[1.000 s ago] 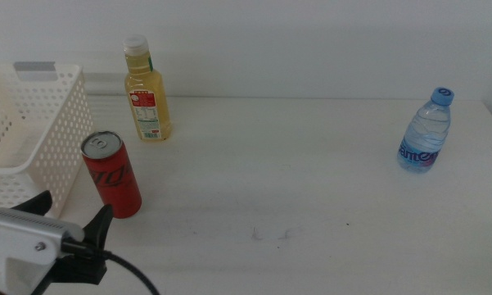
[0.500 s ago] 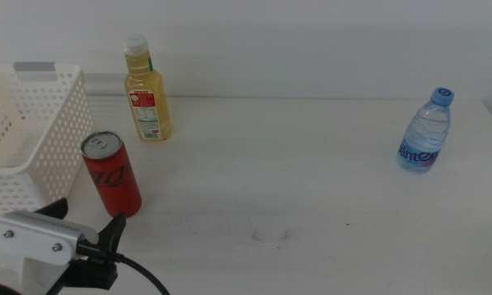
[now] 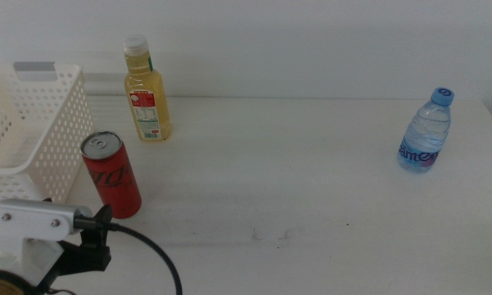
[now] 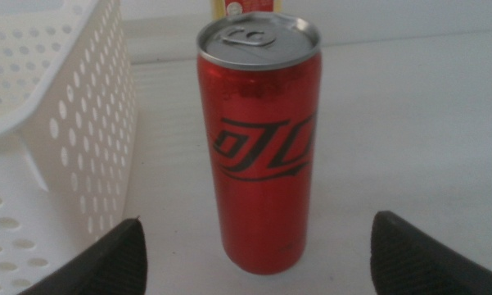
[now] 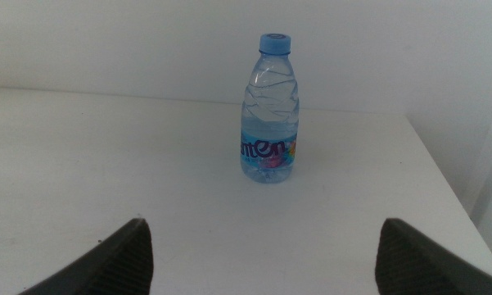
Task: Use arms to grab the bottles and put them into the dustbin to the left of the table.
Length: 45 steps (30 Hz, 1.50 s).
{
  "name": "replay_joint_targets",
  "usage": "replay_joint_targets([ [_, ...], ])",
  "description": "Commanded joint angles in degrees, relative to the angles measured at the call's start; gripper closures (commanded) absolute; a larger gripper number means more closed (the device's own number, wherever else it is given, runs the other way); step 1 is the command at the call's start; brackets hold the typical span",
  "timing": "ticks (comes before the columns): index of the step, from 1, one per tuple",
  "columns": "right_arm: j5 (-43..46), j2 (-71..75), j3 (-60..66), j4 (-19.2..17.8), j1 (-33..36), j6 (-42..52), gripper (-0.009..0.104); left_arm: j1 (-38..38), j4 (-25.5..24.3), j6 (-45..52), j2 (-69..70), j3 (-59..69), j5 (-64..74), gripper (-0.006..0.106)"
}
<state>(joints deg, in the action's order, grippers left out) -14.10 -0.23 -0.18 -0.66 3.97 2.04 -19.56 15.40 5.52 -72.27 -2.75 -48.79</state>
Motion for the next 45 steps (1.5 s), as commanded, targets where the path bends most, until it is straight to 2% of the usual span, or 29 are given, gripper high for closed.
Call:
replay_joint_targets([
  [1, 0.43, 0.23, 0.18, -0.28, -0.42, 0.31, 0.007, -0.27, 1.76, 0.66, -1.72, -0.97, -1.55, 0.007],
  [11, 0.43, 0.23, 0.18, -0.28, -0.42, 0.31, 0.007, -0.27, -0.35, -1.22, -16.86, -6.13, -10.3, 0.007],
  [19, 0.43, 0.23, 0.18, -0.28, -0.42, 0.31, 0.007, -0.27, 2.05, -1.22, -28.02, -14.87, -11.0, 0.007],
  [28, 0.43, 0.23, 0.18, -0.28, -0.42, 0.31, 0.007, -0.27, 7.37, -1.22, -34.02, -21.51, -10.58, 0.008],
  [31, 0.43, 0.23, 0.18, -0.28, -0.42, 0.31, 0.007, -0.27, 8.64, -1.22, -34.0, -21.61, -10.58, 0.018],
  [32, 0.43, 0.23, 0.18, -0.28, -0.42, 0.31, 0.007, -0.27, 8.64, -1.22, -33.54, -21.39, -9.95, 0.025],
  [37, 0.43, 0.23, 0.18, -0.28, -0.42, 0.31, 0.007, -0.27, 7.38, -0.85, -26.69, -21.17, 0.61, 0.078],
  [39, 0.43, 0.23, 0.18, -0.28, -0.42, 0.31, 0.007, -0.37, 7.25, 0.52, -20.61, -21.43, 10.75, 0.1],
  [43, 0.43, 0.23, 0.18, -0.28, -0.42, 0.31, 0.007, 0.26, 10.47, 1.94, -7.21, -26.1, 41.27, 0.102],
  [45, 0.43, 0.23, 0.18, -0.28, -0.42, 0.31, 0.007, 2.36, 9.22, 3.4, -1.57, -31.57, 57.61, 0.102],
])
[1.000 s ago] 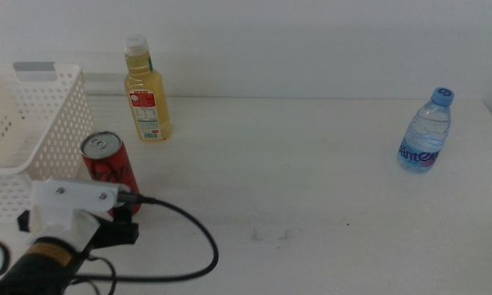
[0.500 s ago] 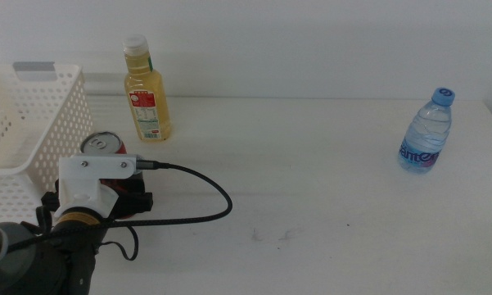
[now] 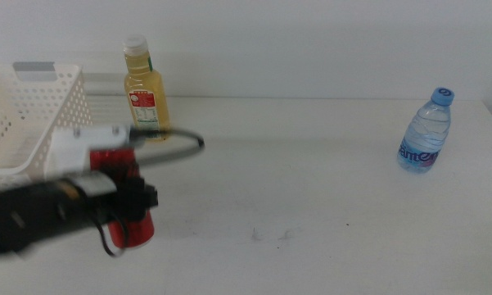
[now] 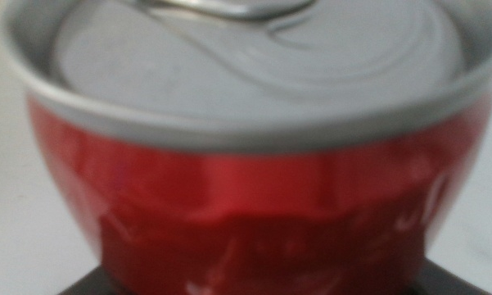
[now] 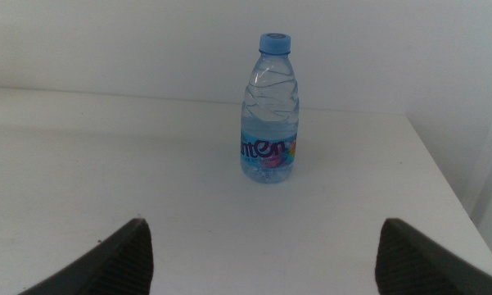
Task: Use arms to grab the bottles and put them into the dustbin to the left of the table.
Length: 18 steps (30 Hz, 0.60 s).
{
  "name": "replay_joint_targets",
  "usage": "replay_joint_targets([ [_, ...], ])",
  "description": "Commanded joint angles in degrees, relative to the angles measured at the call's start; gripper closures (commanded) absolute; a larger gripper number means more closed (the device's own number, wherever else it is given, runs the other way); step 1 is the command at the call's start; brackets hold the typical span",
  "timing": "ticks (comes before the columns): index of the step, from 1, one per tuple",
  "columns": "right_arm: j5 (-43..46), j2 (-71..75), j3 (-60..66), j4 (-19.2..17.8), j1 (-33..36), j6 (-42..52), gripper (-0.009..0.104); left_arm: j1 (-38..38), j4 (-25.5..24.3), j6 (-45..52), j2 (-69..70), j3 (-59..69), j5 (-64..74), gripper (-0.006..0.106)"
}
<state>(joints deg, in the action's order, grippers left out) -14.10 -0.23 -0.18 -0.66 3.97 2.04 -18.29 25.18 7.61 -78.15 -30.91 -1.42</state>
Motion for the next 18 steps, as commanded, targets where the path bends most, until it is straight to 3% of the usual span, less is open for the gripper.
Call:
replay_joint_targets([
  [1, 0.43, 0.23, 0.18, -0.28, -0.42, 0.31, 0.007, 2.25, -2.39, 1.14, 5.76, -6.74, 15.9, 0.102],
  [6, 0.43, 0.23, 0.18, -0.28, -0.42, 0.31, 0.007, 9.34, -21.3, -7.61, 5.04, -26.98, 45.36, 0.102],
  [10, 0.43, 0.23, 0.18, -0.28, -0.42, 0.31, 0.007, 15.77, -31.43, -6.09, -0.68, -44.58, 61.84, 0.102],
  [14, 0.43, 0.23, 0.18, -0.28, -0.42, 0.31, 0.007, 23.53, -32.87, -1.05, -10.31, -58.45, 68.19, 0.102],
  [18, 0.43, 0.23, 0.18, -0.28, -0.42, 0.31, 0.007, 28.6, -32.46, 0.28, -19.71, -63.79, 68.15, 0.102],
])
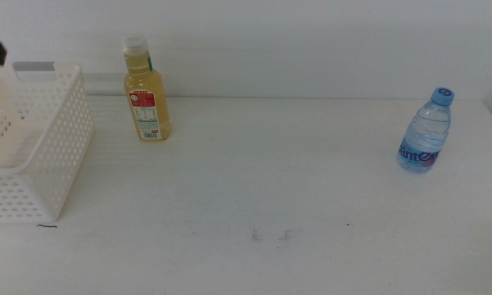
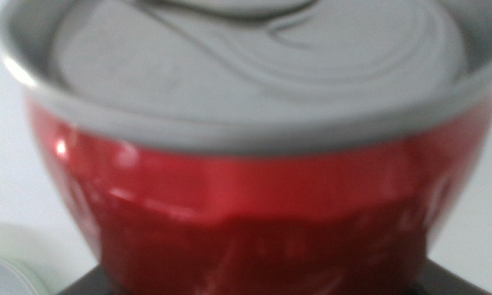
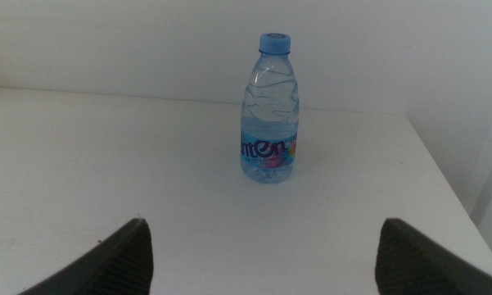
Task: Use arms to grab the bottles and put them into the dustbin to the left of the table.
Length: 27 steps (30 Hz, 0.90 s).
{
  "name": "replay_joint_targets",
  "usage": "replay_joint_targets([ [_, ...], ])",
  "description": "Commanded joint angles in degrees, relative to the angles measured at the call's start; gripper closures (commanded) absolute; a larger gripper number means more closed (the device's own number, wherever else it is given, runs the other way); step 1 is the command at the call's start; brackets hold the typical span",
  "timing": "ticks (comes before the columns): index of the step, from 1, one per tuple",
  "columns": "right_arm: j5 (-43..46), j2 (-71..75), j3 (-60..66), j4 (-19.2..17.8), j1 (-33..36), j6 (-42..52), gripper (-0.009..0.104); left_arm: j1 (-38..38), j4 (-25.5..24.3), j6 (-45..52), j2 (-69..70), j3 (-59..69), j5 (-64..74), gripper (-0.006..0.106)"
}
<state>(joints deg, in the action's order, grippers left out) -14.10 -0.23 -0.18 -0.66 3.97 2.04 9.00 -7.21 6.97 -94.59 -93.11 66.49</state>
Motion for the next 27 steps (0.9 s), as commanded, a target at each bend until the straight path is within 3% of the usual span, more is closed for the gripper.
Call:
replay_joint_targets([
  [1, 0.43, 0.23, 0.18, -0.28, -0.42, 0.31, 0.007, 1.97, -0.07, 0.93, -4.87, -1.87, -0.6, 0.102],
  [10, 0.43, 0.23, 0.18, -0.28, -0.42, 0.31, 0.007, 2.96, -0.3, 0.68, -16.4, -1.87, -7.6, 0.101],
  [14, 0.43, 0.23, 0.18, -0.28, -0.42, 0.31, 0.007, 2.96, -0.08, 0.28, -18.2, -1.87, -8.92, 0.091],
  [17, 0.43, 0.23, 0.18, -0.28, -0.42, 0.31, 0.007, 2.96, 0.23, -0.94, -19.19, -1.75, -10.09, 0.074],
  [24, 0.43, 0.23, 0.18, -0.28, -0.42, 0.31, 0.007, 2.96, 0.21, -1.88, -17.05, -1.87, -5.65, 0.012],
  [25, 0.43, 0.23, 0.18, -0.28, -0.42, 0.31, 0.007, 2.84, 0.36, -2.83, -15.49, -1.64, -4.63, 0.007],
  [27, 0.43, 0.23, 0.18, -0.28, -0.42, 0.31, 0.007, 2.09, 1.3, -4.34, -10.8, -0.2, -4.09, 0.007],
])
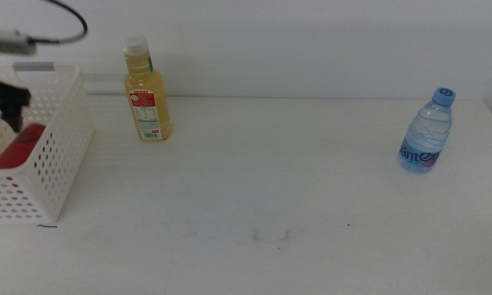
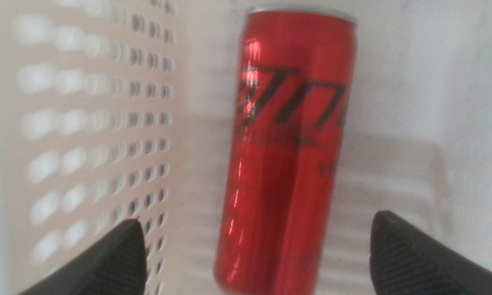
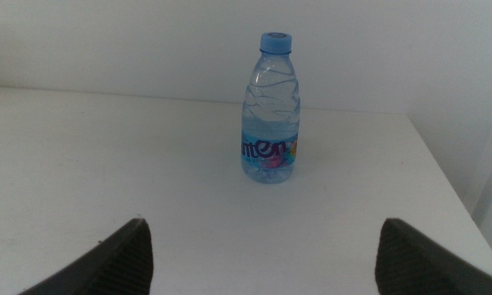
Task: Use arms to grab the bottles and put them into the dustbin to the left of the table.
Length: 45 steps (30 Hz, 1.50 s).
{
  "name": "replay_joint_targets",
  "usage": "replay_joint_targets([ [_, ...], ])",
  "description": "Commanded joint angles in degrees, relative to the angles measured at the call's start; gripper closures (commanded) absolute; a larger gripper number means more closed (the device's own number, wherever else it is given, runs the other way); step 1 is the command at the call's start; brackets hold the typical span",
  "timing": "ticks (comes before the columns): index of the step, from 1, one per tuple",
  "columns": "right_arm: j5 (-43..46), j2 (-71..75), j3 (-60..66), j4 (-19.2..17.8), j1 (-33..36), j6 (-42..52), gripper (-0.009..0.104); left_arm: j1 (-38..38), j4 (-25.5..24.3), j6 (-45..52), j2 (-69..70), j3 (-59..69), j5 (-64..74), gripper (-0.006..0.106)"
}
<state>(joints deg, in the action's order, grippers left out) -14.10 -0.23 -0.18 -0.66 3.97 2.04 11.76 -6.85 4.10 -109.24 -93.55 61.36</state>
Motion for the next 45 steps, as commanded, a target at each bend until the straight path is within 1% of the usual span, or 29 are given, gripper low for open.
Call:
replay_joint_targets([
  [1, 0.43, 0.23, 0.18, -0.28, -0.42, 0.31, 0.007, -1.34, 0.71, -2.64, 6.91, 1.68, 0.29, 0.007],
  [3, 0.43, 0.23, 0.18, -0.28, -0.42, 0.31, 0.007, -3.04, -0.4, -4.48, 13.38, 5.25, -1.35, 0.007],
  [5, 0.43, 0.23, 0.18, -0.28, -0.42, 0.31, 0.007, -5.81, -0.38, -7.5, 20.58, 10.57, -3.47, 0.007],
  [8, 0.43, 0.23, 0.18, -0.28, -0.42, 0.31, 0.007, -12.03, -1.23, -16.63, 31.65, 18.13, -7.49, 0.007],
  [10, 0.43, 0.23, 0.18, -0.28, -0.42, 0.31, 0.007, -17.76, -4.47, -22.99, 36.69, 23.18, -11.55, 0.007],
  [13, 0.43, 0.23, 0.18, -0.28, -0.42, 0.31, 0.007, -25.9, -12.91, -32.37, 40.67, 28.85, -13.53, 0.007],
  [14, 0.43, 0.23, 0.18, -0.28, -0.42, 0.31, 0.007, -28.34, -14.04, -35.67, 41.29, 30.75, -13.61, 0.007],
  [16, 0.43, 0.23, 0.18, -0.28, -0.42, 0.31, 0.007, -31.38, -13.63, -41.34, 42.44, 36.27, -16.52, 0.007],
  [17, 0.43, 0.23, 0.18, -0.28, -0.42, 0.31, 0.007, -32.04, -12.47, -42.19, 42.91, 39.4, -19.73, 0.007],
  [18, 0.43, 0.23, 0.18, -0.28, -0.42, 0.31, 0.007, -32.17, -10.26, -41.94, 43.33, 43.79, -25.28, 0.007],
  [20, 0.43, 0.23, 0.18, -0.28, -0.42, 0.31, 0.007, -31.41, -4.59, -38.61, 43.07, 52.34, -38.37, 0.007],
  [22, 0.43, 0.23, 0.18, -0.28, -0.42, 0.31, 0.007, -29.71, 5.81, -28.32, 40.73, 61.01, -53.34, 0.007],
  [23, 0.43, 0.23, 0.18, -0.28, -0.42, 0.31, 0.007, -29.33, 9.76, -22.26, 39.23, 63.79, -61.04, 0.007],
  [24, 0.43, 0.23, 0.18, -0.28, -0.42, 0.31, 0.007, -29.33, 14.58, -14.28, 36.98, 66.48, -68.89, 0.007],
  [25, 0.43, 0.23, 0.18, -0.28, -0.42, 0.31, 0.007, -29.55, 18.05, -5.4, 34.32, 68.28, -76.81, 0.007],
  [26, 0.43, 0.23, 0.18, -0.28, -0.42, 0.31, 0.007, -29.67, 19.91, -0.47, 32.0, 69.05, -82.64, 0.007],
  [27, 0.43, 0.23, 0.18, -0.28, -0.42, 0.31, 0.007, -29.68, 20.45, 3.15, 29.01, 69.24, -88.5, 0.007],
  [28, 0.43, 0.23, 0.18, -0.28, -0.42, 0.31, 0.007, -29.79, 20.89, 3.83, 26.12, 69.1, -93.01, 0.007],
  [30, 0.43, 0.23, 0.18, -0.28, -0.42, 0.31, 0.007, -29.79, 21.84, 2.6, 20.73, 67.92, -98.41, 0.007],
  [33, 0.43, 0.23, 0.18, -0.28, -0.42, 0.31, 0.007, -29.79, 21.84, 1.69, 14.22, 65.33, -106.06, 0.007],
  [35, 0.43, 0.23, 0.18, -0.28, -0.42, 0.31, 0.007, -29.79, 23.11, 1.69, 10.59, 62.9, -110.0, 0.007],
  [40, 0.43, 0.23, 0.18, -0.28, -0.42, 0.31, 0.007, -29.79, 29.02, 1.69, 2.85, 55.72, -111.38, 0.007],
  [45, 0.43, 0.23, 0.18, -0.28, -0.42, 0.31, 0.007, -29.79, 30.91, 3.82, -2.96, 48.43, -111.35, 0.007],
])
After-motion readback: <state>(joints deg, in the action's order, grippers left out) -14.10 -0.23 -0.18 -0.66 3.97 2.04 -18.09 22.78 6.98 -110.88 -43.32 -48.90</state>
